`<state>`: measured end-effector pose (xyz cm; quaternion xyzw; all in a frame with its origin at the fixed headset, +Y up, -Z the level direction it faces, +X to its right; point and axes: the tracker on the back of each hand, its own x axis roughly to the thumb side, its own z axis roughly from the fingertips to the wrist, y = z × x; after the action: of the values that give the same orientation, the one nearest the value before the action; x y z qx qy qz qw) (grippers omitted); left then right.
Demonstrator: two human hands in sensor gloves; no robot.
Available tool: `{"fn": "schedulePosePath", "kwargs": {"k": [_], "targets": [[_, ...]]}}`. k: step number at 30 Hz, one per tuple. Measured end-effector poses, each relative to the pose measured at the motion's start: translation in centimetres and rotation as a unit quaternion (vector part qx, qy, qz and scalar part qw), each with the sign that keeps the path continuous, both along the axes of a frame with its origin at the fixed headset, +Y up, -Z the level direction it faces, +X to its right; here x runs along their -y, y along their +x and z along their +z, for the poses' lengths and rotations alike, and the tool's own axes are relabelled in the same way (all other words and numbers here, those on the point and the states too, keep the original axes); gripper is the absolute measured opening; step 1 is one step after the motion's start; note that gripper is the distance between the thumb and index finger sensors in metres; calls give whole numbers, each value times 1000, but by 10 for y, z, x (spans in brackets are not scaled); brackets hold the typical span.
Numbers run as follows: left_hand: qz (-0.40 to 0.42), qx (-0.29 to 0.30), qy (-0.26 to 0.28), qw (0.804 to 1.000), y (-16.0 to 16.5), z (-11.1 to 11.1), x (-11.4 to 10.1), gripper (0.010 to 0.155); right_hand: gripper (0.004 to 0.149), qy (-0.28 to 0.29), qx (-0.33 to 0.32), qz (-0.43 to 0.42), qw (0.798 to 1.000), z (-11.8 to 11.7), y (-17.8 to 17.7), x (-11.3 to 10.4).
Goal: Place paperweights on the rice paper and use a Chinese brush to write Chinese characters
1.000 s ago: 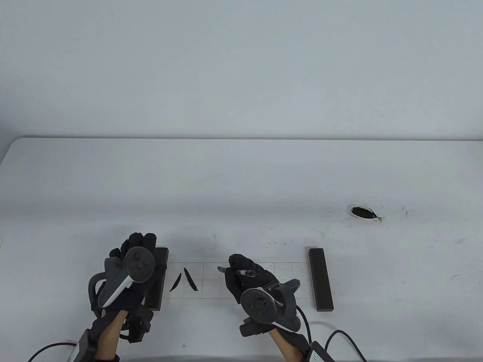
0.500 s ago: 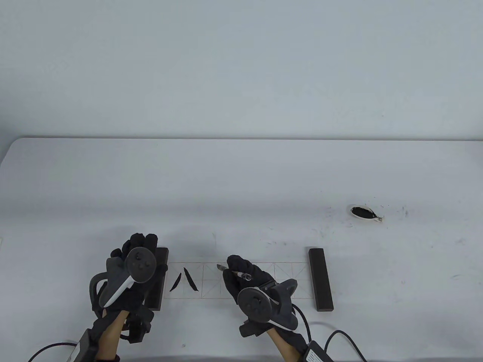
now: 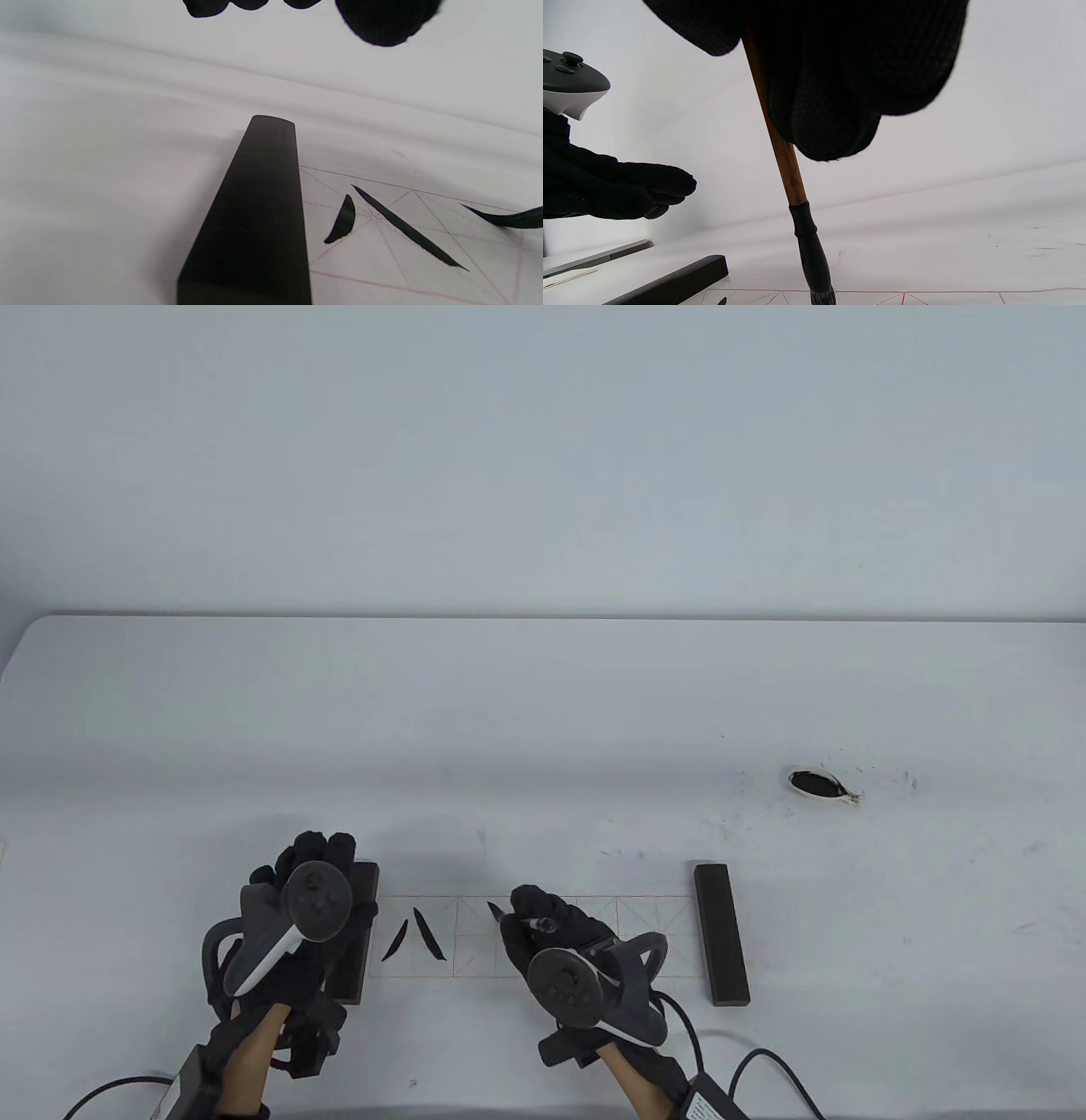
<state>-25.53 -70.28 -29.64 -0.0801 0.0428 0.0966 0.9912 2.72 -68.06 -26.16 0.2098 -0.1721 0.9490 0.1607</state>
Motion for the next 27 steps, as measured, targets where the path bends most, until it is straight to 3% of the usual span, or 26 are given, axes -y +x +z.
{"fn": "schedulePosePath", "kwargs": {"k": [5, 10, 22, 27], "targets": [[0, 1, -2, 1000, 0, 0, -1, 83, 44, 14, -2, -42, 999, 2, 4, -4], [0, 1, -2, 1000, 0, 0, 0, 83, 44, -18, -40, -78, 996, -2, 2, -1], [-1, 1, -2, 1000, 1, 0, 0, 83, 44, -33, -49, -59, 996, -5, 1, 3], [-1, 2, -4, 1000, 0, 0, 0, 83, 43, -16, -25, -52, 998, -4, 3, 1]]}}
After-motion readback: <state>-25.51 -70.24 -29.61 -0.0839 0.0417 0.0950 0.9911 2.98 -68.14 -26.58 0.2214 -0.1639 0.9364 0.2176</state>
